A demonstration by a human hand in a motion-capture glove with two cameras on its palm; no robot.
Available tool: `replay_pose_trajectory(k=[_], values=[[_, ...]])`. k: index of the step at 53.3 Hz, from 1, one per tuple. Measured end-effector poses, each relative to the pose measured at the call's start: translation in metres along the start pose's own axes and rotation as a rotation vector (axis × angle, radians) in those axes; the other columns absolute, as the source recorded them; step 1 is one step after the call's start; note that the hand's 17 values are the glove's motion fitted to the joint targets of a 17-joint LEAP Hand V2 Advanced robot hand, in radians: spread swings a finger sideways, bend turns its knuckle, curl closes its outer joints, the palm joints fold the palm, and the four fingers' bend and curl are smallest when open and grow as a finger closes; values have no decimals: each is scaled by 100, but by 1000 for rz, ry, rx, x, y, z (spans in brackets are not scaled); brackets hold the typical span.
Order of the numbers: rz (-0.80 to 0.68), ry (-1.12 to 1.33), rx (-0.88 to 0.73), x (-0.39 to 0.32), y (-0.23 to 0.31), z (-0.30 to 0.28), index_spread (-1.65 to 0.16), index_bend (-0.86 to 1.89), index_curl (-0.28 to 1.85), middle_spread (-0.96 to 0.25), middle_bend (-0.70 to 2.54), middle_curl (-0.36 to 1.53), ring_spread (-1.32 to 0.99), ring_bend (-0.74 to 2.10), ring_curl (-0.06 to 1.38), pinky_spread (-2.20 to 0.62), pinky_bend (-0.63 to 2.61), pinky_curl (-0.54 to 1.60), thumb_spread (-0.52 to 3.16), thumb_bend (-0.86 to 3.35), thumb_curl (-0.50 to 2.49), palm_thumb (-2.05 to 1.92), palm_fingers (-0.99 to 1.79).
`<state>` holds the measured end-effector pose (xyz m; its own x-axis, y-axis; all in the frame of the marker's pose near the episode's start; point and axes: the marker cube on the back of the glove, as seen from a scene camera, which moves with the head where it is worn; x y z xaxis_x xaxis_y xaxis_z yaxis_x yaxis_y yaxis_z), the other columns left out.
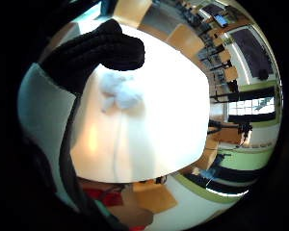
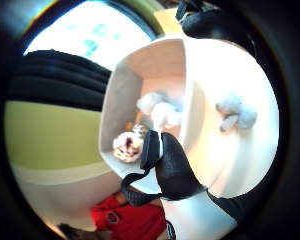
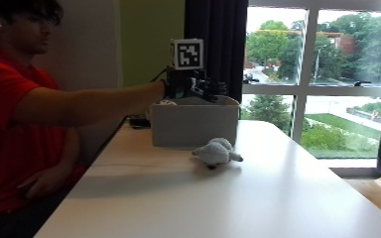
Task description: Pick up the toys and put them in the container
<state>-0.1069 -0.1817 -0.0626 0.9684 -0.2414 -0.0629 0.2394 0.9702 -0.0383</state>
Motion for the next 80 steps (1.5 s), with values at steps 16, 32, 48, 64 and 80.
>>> replay_pose_trajectory(k=[16, 32, 48, 64, 80], values=[[88, 67, -59, 69, -4, 81, -48, 18, 59, -8, 16, 30, 2, 33, 24, 3, 107, 34, 119, -4, 44, -3, -5], [129, -7, -180, 72, -30, 145, -45, 14, 50, -10, 19, 31, 1, 30, 25, 5, 105, 33, 116, -3, 38, -1, -4], [132, 164, -171, 88, -50, 167, -43, 10, 37, -10, 17, 30, -1, 42, 29, 5, 121, 36, 113, -1, 36, 3, 6], [120, 142, -153, 88, -62, 167, -47, 20, 34, -32, 34, 35, -33, 87, 38, -27, 109, 32, 122, 3, 37, 19, 78], [120, 199, -32, 82, -57, 167, -47, 19, 38, -45, 52, 46, -47, 95, 43, -45, 99, 33, 97, 12, 55, 54, 109]])
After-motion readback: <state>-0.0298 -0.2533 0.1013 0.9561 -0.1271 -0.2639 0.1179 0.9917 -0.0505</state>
